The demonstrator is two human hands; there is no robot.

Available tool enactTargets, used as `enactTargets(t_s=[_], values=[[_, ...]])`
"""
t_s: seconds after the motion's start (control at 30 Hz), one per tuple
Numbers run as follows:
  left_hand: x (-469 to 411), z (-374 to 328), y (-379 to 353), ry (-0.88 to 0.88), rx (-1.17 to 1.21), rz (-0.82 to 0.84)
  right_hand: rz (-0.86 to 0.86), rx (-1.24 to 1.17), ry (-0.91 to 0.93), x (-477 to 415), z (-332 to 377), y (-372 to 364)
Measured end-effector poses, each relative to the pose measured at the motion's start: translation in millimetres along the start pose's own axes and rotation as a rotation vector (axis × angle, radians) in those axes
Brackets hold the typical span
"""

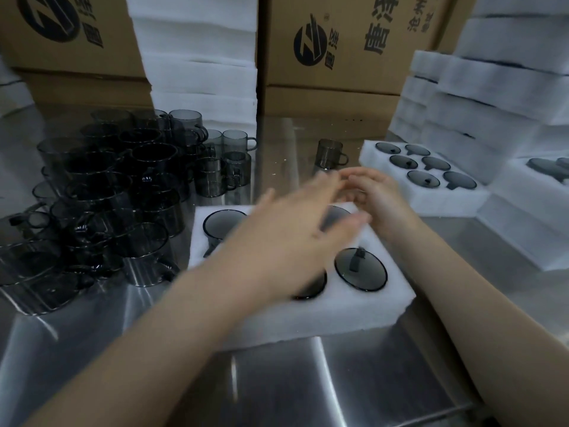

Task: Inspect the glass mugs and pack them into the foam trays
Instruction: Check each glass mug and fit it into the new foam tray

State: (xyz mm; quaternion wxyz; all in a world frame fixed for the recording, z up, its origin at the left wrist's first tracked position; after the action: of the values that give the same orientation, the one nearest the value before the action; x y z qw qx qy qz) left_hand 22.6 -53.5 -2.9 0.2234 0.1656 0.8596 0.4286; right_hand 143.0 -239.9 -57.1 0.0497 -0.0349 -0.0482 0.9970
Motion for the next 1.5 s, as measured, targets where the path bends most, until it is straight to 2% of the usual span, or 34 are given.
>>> enactTargets(t_s=[0.1,0.17,0.27,0.47,0.67,0.87,0.97,1.13,1.3,1.4,1.5], values=[[3.4,47.7,40.1,0.13,0.058,-0.29,-0.118,0.059,-0.041,-10.6,-3.6,3.5],[6.3,76.0,49.8,0.255,0.065,-0.392,-0.168,0.132,-0.05,-23.9,-3.2,3.3],[8.4,101.1,40.4,0.38,0.042,-0.348,-0.205,0.298,-0.057,-49.7,1.1,0.2],[9.2,105.3,31.0,0.407,-0.046,-0.286,-0.176,0.805,-0.056,-103.2,7.1,-1.4],[11.6,100.3,32.0,0.392,-0.086,-0.294,-0.111,0.949,-0.111,-128.6,-2.8,-1.6],[12.4,96.6,32.5,0.394,-0.114,-0.289,-0.191,1.025,0.117,-124.8,4.2,-10.6],[13.0,95.3,33.1,0.394,-0.124,-0.287,-0.088,1.027,0.177,-115.6,6.9,-25.6],[13.2,94.4,33.4,0.385,-0.142,-0.293,0.2,0.988,0.199,-91.0,12.3,-66.7],[14.4,93.7,33.6,0.38,-0.135,-0.321,0.447,0.986,0.127,-64.5,20.8,-92.5],[17.3,87.2,39.2,0.332,-0.113,-0.38,0.426,1.022,0.146,-46.5,36.2,-82.9],[32.5,69.6,51.7,0.257,-0.036,-0.479,0.414,0.923,0.175,-24.9,54.1,-63.7]])
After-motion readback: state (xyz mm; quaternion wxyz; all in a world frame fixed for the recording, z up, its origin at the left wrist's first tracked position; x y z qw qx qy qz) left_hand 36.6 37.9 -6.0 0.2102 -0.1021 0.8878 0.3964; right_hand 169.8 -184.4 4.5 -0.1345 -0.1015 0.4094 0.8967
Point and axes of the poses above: each hand's wrist, its own x-axis away from the middle knuckle, its own y-axis out of the back of the hand, z = x × y, the point moved 4 cm from there along -x, towards the middle knuckle, and after that the axes turned 1 degree about -y, right-handed, at the moved point
